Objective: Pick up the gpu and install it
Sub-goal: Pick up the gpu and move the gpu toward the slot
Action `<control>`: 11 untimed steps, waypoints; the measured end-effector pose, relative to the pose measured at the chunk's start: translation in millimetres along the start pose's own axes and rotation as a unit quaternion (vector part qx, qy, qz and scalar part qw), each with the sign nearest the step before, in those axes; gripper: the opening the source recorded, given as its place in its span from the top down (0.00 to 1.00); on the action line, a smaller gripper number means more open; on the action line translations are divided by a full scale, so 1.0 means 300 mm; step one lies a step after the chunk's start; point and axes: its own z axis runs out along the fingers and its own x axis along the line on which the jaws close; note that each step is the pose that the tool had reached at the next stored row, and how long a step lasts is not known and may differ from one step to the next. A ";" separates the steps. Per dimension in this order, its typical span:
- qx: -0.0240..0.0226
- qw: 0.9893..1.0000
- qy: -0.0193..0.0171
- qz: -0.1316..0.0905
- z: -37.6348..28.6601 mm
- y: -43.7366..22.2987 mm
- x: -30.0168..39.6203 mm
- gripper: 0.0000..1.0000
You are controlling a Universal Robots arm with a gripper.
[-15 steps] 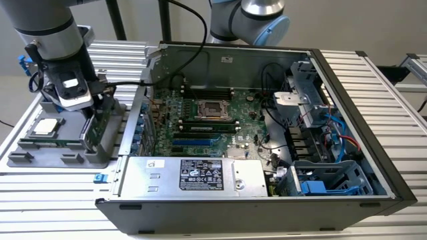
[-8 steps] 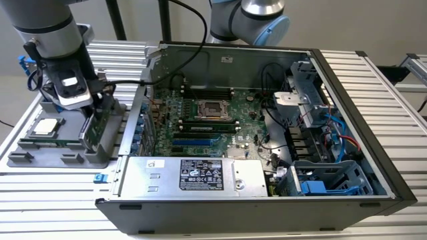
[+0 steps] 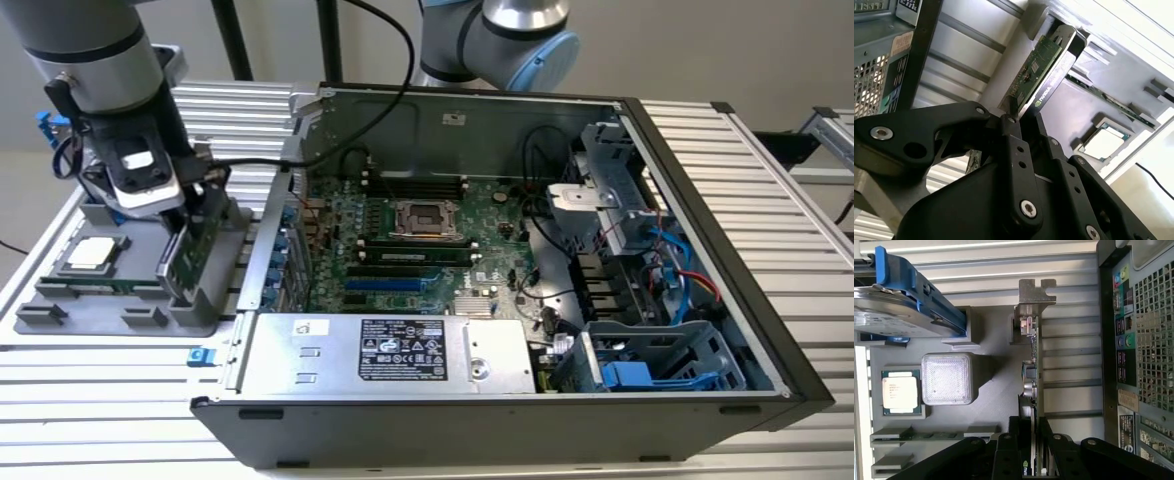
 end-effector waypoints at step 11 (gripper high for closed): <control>0.000 1.000 0.000 0.000 -0.026 0.001 0.000 1.00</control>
